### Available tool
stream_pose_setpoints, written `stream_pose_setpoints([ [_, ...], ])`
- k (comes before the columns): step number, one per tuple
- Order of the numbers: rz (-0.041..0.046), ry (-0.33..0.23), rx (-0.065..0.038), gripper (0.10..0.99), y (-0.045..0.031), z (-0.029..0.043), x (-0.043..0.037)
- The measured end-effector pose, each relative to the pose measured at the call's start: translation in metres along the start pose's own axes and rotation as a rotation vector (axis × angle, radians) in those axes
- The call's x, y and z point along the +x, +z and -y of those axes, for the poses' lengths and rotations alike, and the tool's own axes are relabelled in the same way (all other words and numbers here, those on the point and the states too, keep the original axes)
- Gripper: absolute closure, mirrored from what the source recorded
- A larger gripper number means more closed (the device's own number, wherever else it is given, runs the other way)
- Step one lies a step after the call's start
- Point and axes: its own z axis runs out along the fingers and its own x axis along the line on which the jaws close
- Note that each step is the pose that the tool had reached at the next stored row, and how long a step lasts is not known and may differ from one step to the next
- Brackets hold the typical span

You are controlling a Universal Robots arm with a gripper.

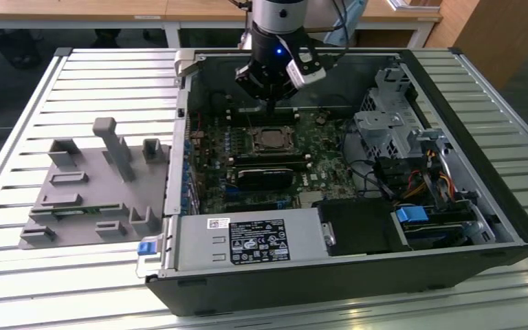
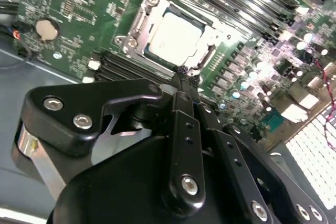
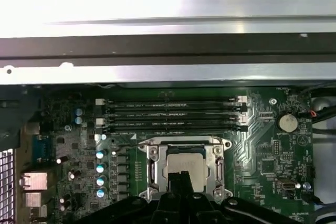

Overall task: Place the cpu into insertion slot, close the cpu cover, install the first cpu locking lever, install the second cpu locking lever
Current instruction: 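Install the first cpu locking lever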

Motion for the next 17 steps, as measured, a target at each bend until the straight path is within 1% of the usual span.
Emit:
stream_pose_setpoints([
  [1,-0.0001,0.0,0.0,0.98,0.0,0.0001,0.0017],
  [2,-0.0001,-0.001,0.0,0.98,0.0,0.0002,0.0054],
  [6,0.0008,-0.001,0.0,0.98,0.0001,0.0006,0.0127],
  [10,0.0106,-0.001,0.0,0.98,0.0002,0.0009,0.0207],
  [17,0.0115,-0.001,0.0,0.98,0.0007,0.0011,0.0287],
])
